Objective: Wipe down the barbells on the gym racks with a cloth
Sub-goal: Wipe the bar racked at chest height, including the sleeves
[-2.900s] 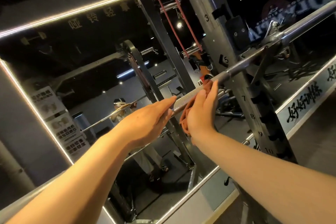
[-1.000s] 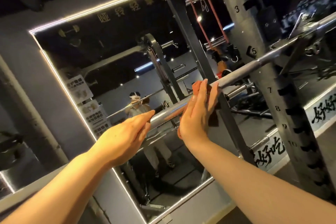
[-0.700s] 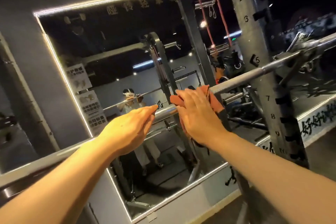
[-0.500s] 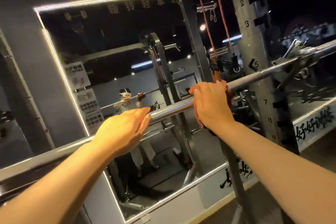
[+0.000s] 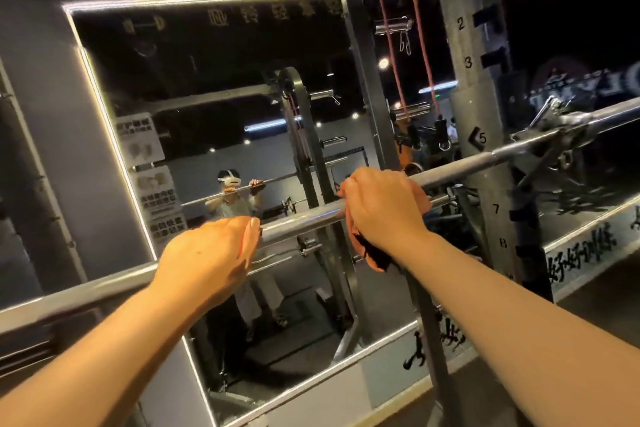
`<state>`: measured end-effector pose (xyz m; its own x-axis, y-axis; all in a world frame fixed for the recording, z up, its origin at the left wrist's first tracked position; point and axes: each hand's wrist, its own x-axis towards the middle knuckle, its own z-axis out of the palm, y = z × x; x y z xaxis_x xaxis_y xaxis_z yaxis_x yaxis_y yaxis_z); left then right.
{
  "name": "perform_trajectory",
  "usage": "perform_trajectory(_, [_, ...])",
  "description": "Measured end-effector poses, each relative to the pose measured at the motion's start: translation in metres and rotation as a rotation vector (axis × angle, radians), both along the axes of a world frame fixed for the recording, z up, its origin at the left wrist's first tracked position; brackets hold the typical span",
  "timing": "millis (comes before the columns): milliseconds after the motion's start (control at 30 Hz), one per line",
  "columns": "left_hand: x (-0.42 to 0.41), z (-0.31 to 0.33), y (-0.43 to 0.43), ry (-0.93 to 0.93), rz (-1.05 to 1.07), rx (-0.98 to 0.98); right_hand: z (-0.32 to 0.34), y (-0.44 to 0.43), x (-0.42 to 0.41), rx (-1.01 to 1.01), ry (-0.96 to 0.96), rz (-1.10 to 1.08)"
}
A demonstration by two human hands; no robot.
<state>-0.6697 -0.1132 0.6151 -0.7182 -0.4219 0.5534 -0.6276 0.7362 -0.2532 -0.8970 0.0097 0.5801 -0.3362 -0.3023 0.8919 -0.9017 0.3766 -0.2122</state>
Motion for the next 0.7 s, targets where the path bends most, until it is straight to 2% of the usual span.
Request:
perform_trajectory(67, [0.000,-0.001,-0.005,0.023,0.000,0.012,0.013,-0.002,0.003,0.168,-0.107,0.090])
perform_trajectory(133, [-0.003,-0.002,-0.007,0.040,-0.012,0.031,0.035,0.006,-0.004,0.352,-0.312,0.227])
perform_trajectory(200, [-0.005,-0.002,-0.008,0.047,-0.013,0.034,0.048,0.009,-0.016,0.438,-0.385,0.281])
perform_trajectory(233, [-0.006,-0.002,-0.008,0.053,-0.013,0.025,0.049,0.007,-0.020,0.423,-0.327,0.274])
perform_trajectory(333, [-0.006,-0.005,-0.005,0.064,-0.007,0.001,0.022,-0.006,-0.019,0.198,-0.025,0.227])
perform_trajectory(400, [-0.006,-0.006,-0.003,0.069,-0.008,-0.003,-0.004,-0.005,-0.015,0.081,0.077,0.261])
perform_trajectory(467, [-0.005,-0.007,-0.003,0.068,-0.017,-0.016,-0.017,0.001,-0.016,0.076,0.103,0.278])
perform_trajectory(600, [-0.004,-0.006,-0.005,0.065,-0.024,-0.030,0.003,0.013,-0.030,0.249,0.123,0.181])
perform_trajectory(700, [-0.004,-0.006,-0.001,0.098,-0.023,-0.057,0.011,-0.001,-0.017,0.205,0.061,-0.094])
